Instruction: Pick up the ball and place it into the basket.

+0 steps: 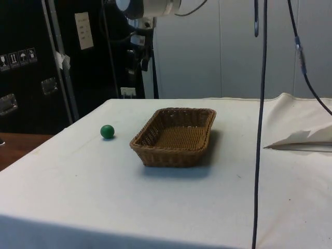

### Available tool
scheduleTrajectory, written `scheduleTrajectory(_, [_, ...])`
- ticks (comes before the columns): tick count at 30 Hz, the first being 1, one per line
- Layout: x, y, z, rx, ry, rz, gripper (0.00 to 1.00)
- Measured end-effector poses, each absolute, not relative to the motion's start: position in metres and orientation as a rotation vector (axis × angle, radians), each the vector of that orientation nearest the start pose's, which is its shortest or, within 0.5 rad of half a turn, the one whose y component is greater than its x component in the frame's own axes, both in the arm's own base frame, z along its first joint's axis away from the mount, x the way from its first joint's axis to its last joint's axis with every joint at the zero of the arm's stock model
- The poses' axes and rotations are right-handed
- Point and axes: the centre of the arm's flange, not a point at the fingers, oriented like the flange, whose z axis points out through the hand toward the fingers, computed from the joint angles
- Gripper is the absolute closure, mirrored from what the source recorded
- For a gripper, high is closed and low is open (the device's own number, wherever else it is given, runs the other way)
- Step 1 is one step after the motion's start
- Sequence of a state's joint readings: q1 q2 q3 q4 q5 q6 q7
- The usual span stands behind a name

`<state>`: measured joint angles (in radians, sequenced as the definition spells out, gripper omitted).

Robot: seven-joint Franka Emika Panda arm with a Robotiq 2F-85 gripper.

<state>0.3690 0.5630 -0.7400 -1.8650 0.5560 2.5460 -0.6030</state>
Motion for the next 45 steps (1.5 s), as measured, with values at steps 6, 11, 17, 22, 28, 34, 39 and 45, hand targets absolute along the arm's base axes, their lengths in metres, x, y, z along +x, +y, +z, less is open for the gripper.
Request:
scheduleTrajectory(6, [0.631, -0.197, 0.306, -3.220, 0.088, -0.467, 0.00])
scheduleTrajectory(11, [0.637, -0.183, 0.304, -3.217, 0.079, -0.472, 0.00])
scheduleTrajectory(17, [0.641, -0.170, 0.299, -3.215, 0.079, -0.469, 0.00])
scheduleTrajectory(22, [0.644, -0.157, 0.295, -3.209, 0.084, -0.476, 0.00])
scheduleTrajectory(28, [0.648, -0.141, 0.290, -3.200, 0.082, -0.478, 0.00])
scheduleTrajectory(34, [0.652, -0.127, 0.283, -3.198, 0.079, -0.484, 0.00])
scheduleTrajectory(39, [0.654, -0.123, 0.276, -3.201, 0.082, -0.473, 0.00])
scheduleTrajectory(45, [0.662, -0.116, 0.263, -3.203, 0.099, -0.466, 0.00])
